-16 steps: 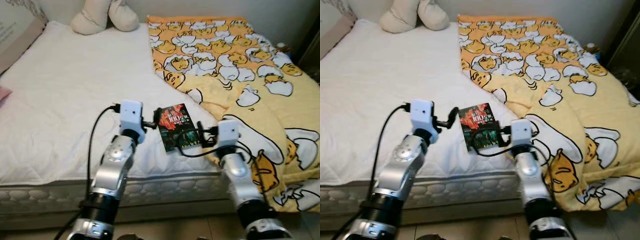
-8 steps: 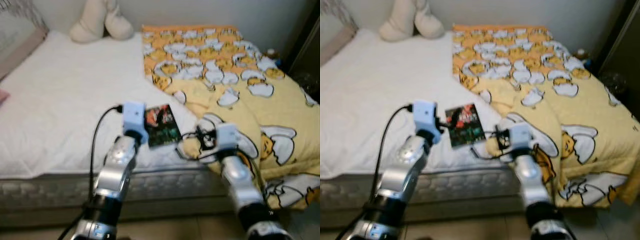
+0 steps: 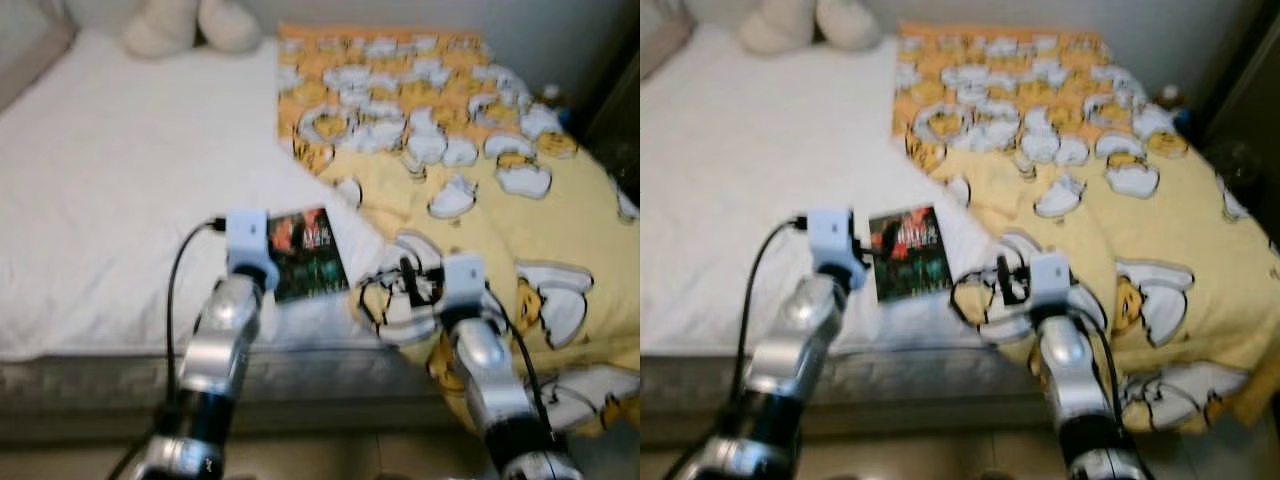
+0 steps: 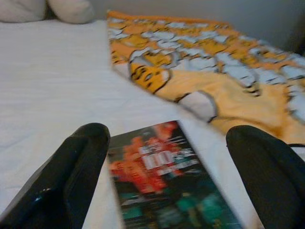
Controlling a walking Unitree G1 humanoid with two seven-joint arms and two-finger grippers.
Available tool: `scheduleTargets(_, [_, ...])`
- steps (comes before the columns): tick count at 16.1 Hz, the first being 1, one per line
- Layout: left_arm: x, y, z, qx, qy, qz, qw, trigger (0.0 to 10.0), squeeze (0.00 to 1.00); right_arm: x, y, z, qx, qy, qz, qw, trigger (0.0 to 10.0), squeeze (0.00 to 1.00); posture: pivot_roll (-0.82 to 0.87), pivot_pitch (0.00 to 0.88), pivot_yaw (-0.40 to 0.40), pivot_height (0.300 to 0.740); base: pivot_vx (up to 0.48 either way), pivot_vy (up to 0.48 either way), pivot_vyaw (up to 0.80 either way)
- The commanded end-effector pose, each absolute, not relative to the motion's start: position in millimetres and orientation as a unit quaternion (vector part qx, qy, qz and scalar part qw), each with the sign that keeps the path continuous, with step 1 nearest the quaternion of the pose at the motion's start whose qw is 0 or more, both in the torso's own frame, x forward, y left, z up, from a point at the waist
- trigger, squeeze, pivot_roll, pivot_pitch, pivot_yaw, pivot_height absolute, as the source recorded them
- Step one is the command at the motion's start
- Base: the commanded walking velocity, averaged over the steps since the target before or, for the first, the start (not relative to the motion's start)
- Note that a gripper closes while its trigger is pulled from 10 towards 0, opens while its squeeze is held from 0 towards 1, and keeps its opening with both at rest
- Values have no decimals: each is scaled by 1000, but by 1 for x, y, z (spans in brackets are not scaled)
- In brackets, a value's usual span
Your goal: Clean up the room
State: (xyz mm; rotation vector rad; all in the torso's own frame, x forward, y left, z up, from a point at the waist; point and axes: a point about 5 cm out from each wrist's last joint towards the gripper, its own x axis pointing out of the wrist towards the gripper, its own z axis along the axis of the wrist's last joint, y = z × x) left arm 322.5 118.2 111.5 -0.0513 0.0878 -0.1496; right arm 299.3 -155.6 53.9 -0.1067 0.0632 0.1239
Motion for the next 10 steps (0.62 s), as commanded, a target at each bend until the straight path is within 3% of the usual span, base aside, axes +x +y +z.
scheduleTargets(1, [326,130,115,-24,36,-58,997,10000,0,298,-144,57,-52,24,85,995,10000,0,-26,0,2,727,0,0,0])
scheduleTargets(6, [326,122,120,28,16,-85,996,10000,0,298,-142,58,-51,24,90,994,10000,0,-28,0,2,727,472,0,0])
scheduleTargets(8, [323,107,124,61,-3,-126,990,10000,0,298,-142,61,-50,18,89,995,10000,0,-27,0,6,727,480,0,0])
scheduleTargets(10, [323,104,124,55,-1,-130,990,10000,0,298,-141,58,-44,30,86,995,10000,0,-29,0,8,727,480,0,-600])
